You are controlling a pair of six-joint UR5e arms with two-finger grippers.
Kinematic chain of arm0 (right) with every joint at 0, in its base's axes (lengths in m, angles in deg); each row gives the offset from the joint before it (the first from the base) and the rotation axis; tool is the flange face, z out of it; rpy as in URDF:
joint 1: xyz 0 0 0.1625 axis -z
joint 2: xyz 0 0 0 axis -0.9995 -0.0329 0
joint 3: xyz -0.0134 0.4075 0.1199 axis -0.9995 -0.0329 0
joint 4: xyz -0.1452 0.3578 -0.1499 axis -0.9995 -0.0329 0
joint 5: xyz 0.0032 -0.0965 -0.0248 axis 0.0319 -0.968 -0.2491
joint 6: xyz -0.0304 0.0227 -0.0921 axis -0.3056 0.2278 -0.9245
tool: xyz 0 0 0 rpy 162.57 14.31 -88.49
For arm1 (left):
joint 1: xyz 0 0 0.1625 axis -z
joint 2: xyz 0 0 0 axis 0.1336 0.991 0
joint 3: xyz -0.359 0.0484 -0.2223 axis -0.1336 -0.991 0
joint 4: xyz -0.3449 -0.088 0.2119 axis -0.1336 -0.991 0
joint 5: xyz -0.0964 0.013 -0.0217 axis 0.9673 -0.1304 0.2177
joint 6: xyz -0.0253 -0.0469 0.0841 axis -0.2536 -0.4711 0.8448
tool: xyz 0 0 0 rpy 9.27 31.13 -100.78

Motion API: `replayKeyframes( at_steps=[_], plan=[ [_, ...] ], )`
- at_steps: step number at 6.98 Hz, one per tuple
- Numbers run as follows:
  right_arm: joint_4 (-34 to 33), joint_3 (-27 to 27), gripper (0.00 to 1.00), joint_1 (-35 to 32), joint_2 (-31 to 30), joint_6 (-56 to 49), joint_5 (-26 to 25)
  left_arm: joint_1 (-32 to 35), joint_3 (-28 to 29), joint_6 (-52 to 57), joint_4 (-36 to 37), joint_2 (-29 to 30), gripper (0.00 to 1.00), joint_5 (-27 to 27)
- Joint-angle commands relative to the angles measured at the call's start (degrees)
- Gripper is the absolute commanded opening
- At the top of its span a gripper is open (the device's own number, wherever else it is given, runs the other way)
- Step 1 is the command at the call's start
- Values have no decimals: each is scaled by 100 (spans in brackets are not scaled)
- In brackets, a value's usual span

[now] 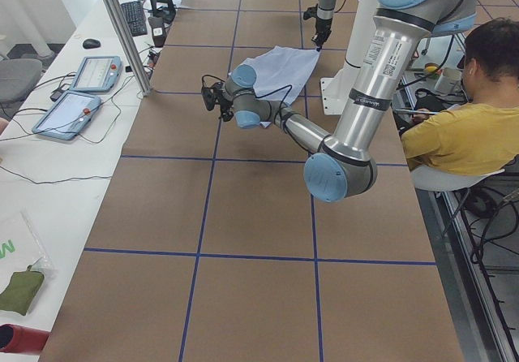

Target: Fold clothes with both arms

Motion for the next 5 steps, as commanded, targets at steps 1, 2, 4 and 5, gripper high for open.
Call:
replayKeyframes(
  at_steps=[1, 2, 4, 5],
  plan=[
    [-80, 73, 100, -273, 40, 31, -39, -560, -200, -740, -9, -210, 99, -19],
    [-72, 47, 100, -658, 223, 31, -83, -893, -375, -1065, 0, -385, 99, -132],
    [-45, -529, 100, -1625, 1118, -249, -83, -1605, -456, -1375, 9, -615, 99, -798],
    [-19, -890, 100, -2003, 1331, -781, -66, -1695, -404, -1376, 9, -624, 98, -871]
  ],
)
